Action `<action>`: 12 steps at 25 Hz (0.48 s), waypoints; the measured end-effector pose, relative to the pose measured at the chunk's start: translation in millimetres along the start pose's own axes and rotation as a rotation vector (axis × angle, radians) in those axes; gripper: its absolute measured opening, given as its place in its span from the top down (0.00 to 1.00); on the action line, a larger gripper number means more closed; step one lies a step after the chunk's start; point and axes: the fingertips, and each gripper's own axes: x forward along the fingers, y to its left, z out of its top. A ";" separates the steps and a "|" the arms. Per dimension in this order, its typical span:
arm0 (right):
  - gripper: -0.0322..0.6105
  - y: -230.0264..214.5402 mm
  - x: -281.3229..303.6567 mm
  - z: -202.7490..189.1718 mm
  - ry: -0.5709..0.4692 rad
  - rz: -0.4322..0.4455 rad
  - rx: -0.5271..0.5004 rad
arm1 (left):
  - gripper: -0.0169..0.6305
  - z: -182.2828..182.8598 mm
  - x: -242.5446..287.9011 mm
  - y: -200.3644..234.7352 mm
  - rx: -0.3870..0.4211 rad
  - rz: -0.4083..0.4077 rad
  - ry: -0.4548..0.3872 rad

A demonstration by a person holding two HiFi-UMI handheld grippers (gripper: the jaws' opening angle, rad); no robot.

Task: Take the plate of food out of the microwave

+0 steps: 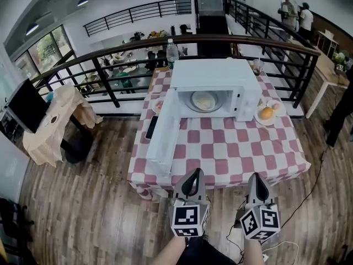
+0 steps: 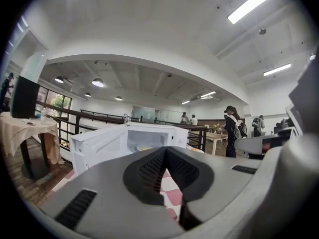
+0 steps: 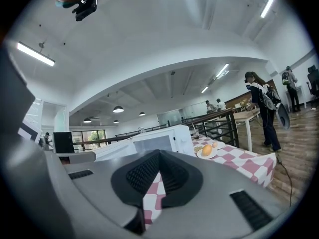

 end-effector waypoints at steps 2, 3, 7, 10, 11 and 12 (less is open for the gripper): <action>0.96 -0.5 7.9 -5.2 0.013 0.004 0.003 | 0.96 -4.5 7.1 2.9 0.001 0.003 0.012; 0.96 -1.6 12.1 -7.5 0.020 0.005 0.005 | 0.97 -7.0 11.5 3.9 -0.002 0.004 0.018; 0.96 -5.3 33.0 -9.7 0.030 0.007 0.004 | 0.97 -12.4 34.2 8.6 -0.016 0.003 0.032; 0.96 -8.9 51.7 -9.4 0.034 0.004 0.003 | 0.97 -13.3 53.3 12.0 -0.021 -0.003 0.035; 0.96 -10.2 59.2 -9.1 0.034 0.002 0.004 | 0.97 -12.8 60.7 13.1 -0.019 -0.006 0.033; 0.96 -11.2 67.3 -8.6 0.035 0.001 0.005 | 0.96 -12.2 68.3 14.4 -0.017 -0.010 0.031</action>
